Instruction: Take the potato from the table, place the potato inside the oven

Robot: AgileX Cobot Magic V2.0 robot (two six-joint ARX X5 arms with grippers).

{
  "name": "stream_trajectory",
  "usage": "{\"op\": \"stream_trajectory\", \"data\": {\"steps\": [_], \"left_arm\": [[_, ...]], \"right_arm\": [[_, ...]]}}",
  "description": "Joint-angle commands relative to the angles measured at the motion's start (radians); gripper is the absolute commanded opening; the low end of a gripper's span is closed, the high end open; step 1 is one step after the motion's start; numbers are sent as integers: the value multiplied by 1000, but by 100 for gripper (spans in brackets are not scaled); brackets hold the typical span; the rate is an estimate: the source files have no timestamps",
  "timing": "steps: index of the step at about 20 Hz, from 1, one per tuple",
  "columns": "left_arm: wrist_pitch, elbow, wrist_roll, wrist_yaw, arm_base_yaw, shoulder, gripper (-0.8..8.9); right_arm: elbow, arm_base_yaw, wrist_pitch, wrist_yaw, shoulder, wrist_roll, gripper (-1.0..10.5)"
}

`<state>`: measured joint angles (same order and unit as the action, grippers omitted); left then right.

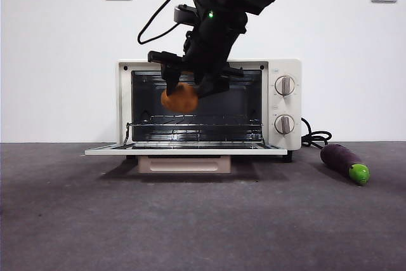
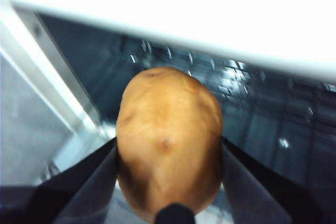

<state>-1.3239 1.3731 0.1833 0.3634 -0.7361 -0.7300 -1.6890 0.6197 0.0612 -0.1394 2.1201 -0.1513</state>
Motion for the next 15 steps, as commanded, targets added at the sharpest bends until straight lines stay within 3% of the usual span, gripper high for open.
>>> {"op": "stream_trajectory", "data": {"steps": [1,6,9,15], "left_arm": [[4,-7,-11,4,0,2,-6],[4,-7,-11,4,-1,2,-6],[4,-7,-11,3,-1,2,-6],[4,-7,-11,3,-1,2,-6]], "right_arm": [[-31,-6,1,-11,46,-33,127],[-42,-14,15,-80,60,-41,136],[-42,-26,35,-77,61,-44,137],[-42,-31,82,-83,61,-91,410]]}}
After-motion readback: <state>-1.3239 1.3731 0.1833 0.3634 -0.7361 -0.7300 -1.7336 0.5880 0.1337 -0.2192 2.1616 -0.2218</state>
